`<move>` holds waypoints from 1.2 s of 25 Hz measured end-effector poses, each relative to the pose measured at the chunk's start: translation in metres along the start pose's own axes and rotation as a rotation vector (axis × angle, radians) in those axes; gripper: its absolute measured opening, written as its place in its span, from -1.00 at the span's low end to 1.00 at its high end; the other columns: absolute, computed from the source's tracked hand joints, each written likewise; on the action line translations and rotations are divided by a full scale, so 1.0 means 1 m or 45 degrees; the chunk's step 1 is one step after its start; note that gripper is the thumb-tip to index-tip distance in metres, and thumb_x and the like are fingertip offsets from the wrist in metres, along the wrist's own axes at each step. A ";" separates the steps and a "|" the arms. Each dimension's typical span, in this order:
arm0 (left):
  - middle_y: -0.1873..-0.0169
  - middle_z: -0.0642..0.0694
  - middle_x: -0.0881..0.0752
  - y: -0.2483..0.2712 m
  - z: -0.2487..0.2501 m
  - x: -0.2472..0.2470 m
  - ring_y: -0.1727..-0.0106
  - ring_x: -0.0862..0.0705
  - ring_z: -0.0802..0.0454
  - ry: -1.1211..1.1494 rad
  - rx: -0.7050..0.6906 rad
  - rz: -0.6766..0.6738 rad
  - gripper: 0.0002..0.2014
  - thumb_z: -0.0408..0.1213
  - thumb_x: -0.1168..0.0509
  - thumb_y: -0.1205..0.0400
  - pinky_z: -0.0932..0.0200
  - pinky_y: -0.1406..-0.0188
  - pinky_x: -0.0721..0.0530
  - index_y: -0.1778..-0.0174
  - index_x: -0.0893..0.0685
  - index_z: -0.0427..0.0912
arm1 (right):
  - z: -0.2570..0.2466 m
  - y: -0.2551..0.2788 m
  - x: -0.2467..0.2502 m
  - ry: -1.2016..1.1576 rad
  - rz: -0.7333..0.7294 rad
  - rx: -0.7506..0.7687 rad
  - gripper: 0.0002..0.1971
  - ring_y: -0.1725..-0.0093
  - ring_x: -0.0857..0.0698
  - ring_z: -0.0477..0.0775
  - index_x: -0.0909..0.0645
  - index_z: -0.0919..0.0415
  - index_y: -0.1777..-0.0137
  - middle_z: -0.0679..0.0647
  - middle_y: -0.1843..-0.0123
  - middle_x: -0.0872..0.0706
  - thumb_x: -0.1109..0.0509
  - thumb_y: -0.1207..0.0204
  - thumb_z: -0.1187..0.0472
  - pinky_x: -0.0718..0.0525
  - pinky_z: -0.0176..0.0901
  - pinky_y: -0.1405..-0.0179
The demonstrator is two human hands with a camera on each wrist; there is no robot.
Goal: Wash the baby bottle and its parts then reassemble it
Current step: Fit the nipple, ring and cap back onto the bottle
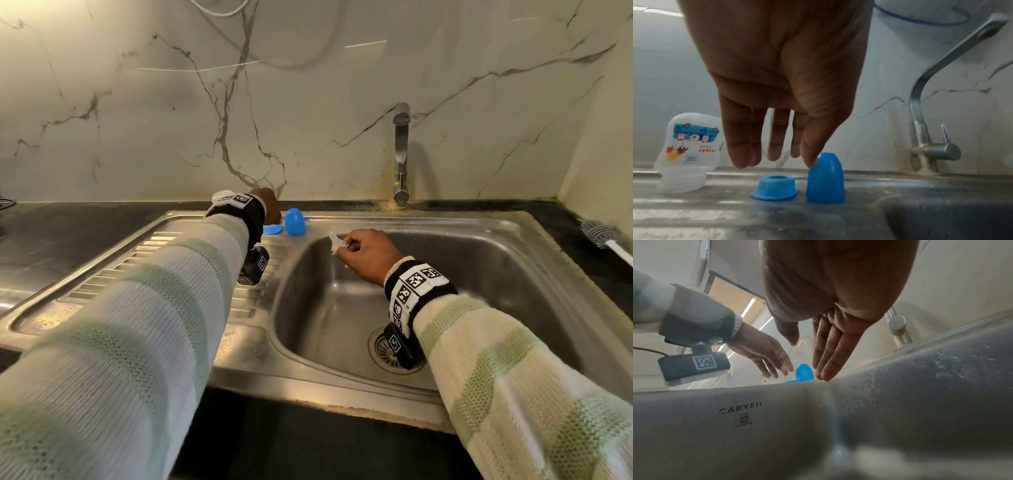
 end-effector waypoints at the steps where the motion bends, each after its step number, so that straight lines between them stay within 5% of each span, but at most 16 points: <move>1: -0.01 -0.12 -0.76 -0.007 -0.002 -0.008 0.03 -0.72 -0.15 -0.051 0.010 -0.037 -0.43 0.07 -0.49 -0.36 -0.02 -0.15 -0.67 -0.22 -0.70 -0.17 | 0.002 -0.001 0.000 0.003 -0.003 -0.004 -0.77 0.21 -0.77 0.07 -0.71 0.14 0.14 0.03 0.27 -0.77 -0.43 -0.51 -0.04 -0.78 0.12 0.07; 3: -0.09 -0.08 -0.75 -0.028 -0.003 -0.021 -0.06 -0.73 -0.16 -0.035 -0.001 -0.057 -0.27 0.10 -0.48 -0.13 -0.13 -0.24 -0.67 -0.29 -0.67 0.07 | 0.005 -0.002 0.001 0.003 0.001 -0.016 -0.76 0.21 -0.77 0.10 -0.71 0.16 0.15 0.06 0.27 -0.78 -0.44 -0.51 -0.02 -0.78 0.14 0.07; 5: -0.05 -0.05 -0.75 -0.042 -0.002 -0.028 -0.03 -0.74 -0.14 -0.059 -0.010 -0.059 -0.38 0.01 -0.50 -0.21 -0.13 -0.24 -0.68 -0.26 -0.68 0.16 | 0.008 -0.003 0.001 0.012 0.007 -0.026 -0.76 0.22 -0.77 0.11 -0.71 0.17 0.16 0.06 0.29 -0.78 -0.44 -0.51 -0.02 -0.78 0.13 0.08; 9: 0.24 -0.06 -0.78 -0.035 0.000 -0.026 0.17 -0.77 -0.12 -0.123 0.050 -0.058 -0.66 -0.04 -0.49 -0.30 -0.10 -0.11 -0.75 0.06 -0.77 -0.09 | 0.017 -0.005 0.003 0.020 0.007 -0.052 -0.77 0.25 -0.76 0.08 -0.71 0.15 0.16 0.05 0.30 -0.77 -0.43 -0.50 -0.02 -0.78 0.09 0.10; 12: 0.06 -0.08 -0.79 -0.025 -0.007 -0.029 0.00 -0.76 -0.12 -0.096 0.065 -0.091 -0.75 -0.19 -0.52 -0.47 -0.08 -0.24 -0.70 -0.04 -0.76 -0.12 | 0.019 -0.005 0.001 0.020 -0.014 -0.061 -0.77 0.24 -0.77 0.08 -0.73 0.16 0.15 0.06 0.29 -0.78 -0.44 -0.47 -0.01 -0.78 0.07 0.11; 20: -0.17 -0.17 -0.77 0.005 -0.016 0.033 -0.19 -0.72 -0.20 0.113 0.047 0.141 -0.55 -0.17 -0.61 -0.42 -0.05 -0.26 -0.67 -0.21 -0.76 -0.20 | 0.024 -0.005 0.004 0.021 -0.008 -0.092 -0.79 0.21 -0.77 0.09 -0.72 0.18 0.12 0.09 0.26 -0.78 -0.45 -0.50 0.03 -0.78 0.03 0.10; 24: -0.22 -0.11 -0.71 0.052 0.024 0.061 -0.26 -0.66 -0.11 0.446 -0.109 0.252 -0.55 -0.11 -0.60 -0.44 0.19 -0.21 -0.55 -0.24 -0.76 -0.10 | 0.021 0.001 0.010 0.087 0.016 -0.116 -0.72 0.17 -0.74 0.14 -0.70 0.25 0.10 0.15 0.21 -0.77 -0.42 -0.55 0.00 -0.72 0.00 0.10; 30: -0.29 -0.23 -0.66 0.116 0.126 0.027 -0.28 -0.64 -0.23 0.431 -0.398 0.257 -0.52 -0.23 -0.56 -0.48 0.03 -0.20 -0.59 -0.31 -0.60 -0.13 | 0.037 0.010 0.053 0.176 0.175 -0.292 -0.69 0.17 -0.68 0.20 -0.69 0.30 0.14 0.20 0.15 -0.75 -0.41 -0.54 0.00 -0.54 -0.15 0.18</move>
Point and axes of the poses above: each hand's wrist, its own y-axis away from the middle knuckle, its own x-axis out of the back of the hand, z = x × y, the point moved 9 cm from there along -y, towards the middle knuckle
